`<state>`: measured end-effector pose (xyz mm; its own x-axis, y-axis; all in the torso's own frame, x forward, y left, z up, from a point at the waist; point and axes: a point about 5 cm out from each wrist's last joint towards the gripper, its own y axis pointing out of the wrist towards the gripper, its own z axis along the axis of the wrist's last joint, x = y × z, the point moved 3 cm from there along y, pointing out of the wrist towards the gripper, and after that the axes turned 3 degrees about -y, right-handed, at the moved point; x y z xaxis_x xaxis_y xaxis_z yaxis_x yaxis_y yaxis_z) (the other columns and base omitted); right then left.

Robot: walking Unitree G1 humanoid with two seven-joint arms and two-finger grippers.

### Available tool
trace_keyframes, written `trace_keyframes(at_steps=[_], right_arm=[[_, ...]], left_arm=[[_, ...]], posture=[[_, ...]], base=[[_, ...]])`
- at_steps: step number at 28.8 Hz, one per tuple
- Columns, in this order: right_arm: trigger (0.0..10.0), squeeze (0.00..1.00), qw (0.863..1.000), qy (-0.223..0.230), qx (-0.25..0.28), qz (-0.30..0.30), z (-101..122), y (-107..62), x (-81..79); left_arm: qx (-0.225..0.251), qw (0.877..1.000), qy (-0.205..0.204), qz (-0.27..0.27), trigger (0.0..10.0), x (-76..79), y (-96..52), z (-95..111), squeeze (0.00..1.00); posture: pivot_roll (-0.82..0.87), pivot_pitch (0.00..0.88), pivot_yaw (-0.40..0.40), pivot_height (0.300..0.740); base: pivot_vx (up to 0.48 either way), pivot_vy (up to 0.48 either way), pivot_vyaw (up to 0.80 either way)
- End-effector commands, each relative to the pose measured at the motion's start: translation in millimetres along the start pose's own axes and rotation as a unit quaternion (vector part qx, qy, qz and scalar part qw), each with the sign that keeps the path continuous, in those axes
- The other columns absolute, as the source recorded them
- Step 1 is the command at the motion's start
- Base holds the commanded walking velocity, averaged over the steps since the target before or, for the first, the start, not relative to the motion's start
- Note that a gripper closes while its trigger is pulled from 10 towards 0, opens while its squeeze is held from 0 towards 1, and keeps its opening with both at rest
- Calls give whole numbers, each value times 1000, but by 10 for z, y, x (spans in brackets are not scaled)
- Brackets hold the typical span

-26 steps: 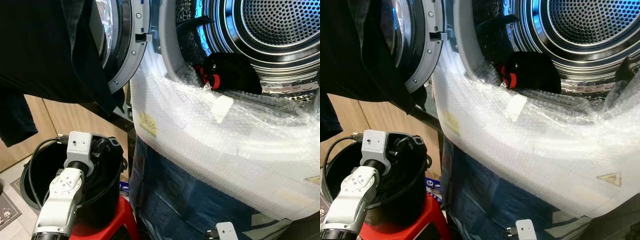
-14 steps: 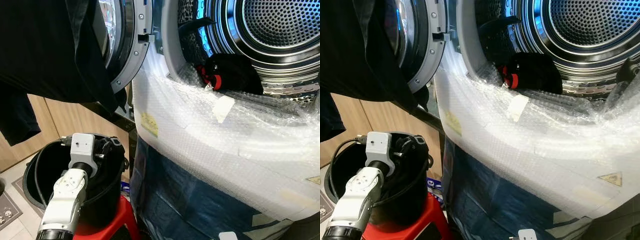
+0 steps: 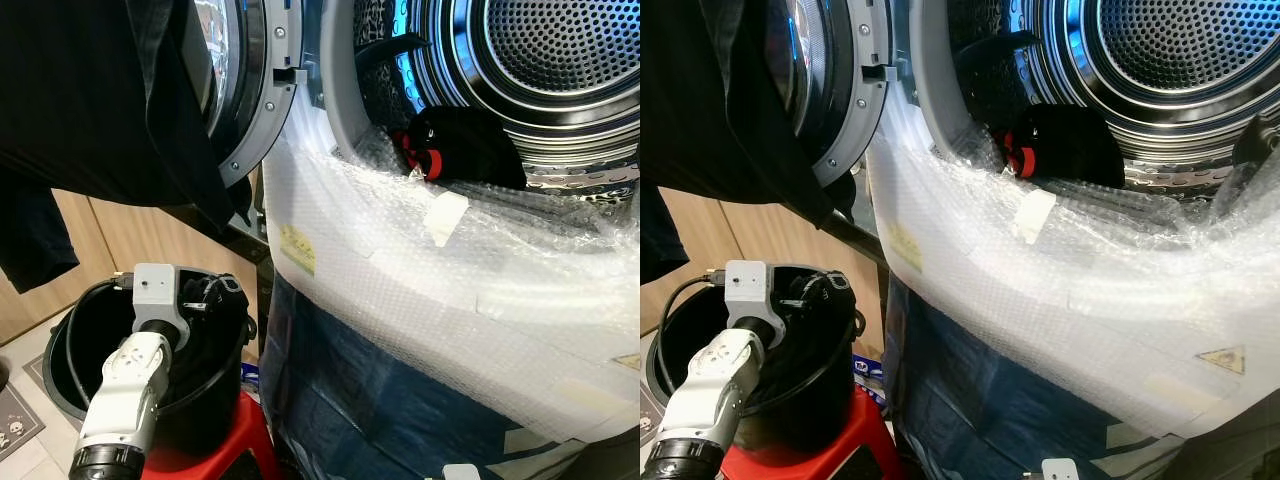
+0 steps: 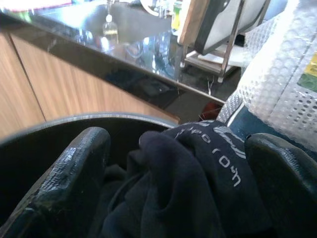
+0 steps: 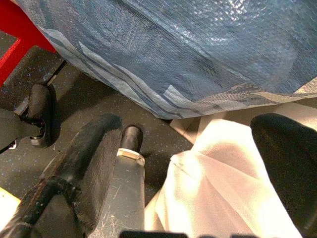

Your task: Clothes washing

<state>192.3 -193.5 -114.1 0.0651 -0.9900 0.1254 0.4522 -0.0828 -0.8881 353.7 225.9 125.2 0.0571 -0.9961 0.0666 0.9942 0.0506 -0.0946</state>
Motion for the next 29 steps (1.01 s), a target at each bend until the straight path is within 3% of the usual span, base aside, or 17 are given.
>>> trace_keyframes(at_steps=[1, 16, 22, 29], right_arm=[[10000, 0, 1000, 3, -2, 1, 2, 1, -6], [10000, 0, 1000, 4, -1, 0, -9, 1, -14], [10000, 0, 1000, -12, 2, 0, -13, 0, -12], [10000, 0, 1000, 3, 19, 4, 40, 1, -39]], left_arm=[[-5, 1000, -13, -5, 10000, 7, 24, 35, 1000], [-48, 998, -22, 18, 10000, -87, 44, -87, 1000], [-72, 997, -25, -12, 10000, -5, 68, -124, 1000], [-89, 994, -31, -48, 10000, 97, 55, -203, 1000]], posture=[[246, 0, -49, 740], [234, 0, -42, 740], [238, 0, -41, 740], [235, 0, -40, 740]], base=[[0, 0, 0], [0, 0, 0], [0, 0, 0], [0, 0, 0]])
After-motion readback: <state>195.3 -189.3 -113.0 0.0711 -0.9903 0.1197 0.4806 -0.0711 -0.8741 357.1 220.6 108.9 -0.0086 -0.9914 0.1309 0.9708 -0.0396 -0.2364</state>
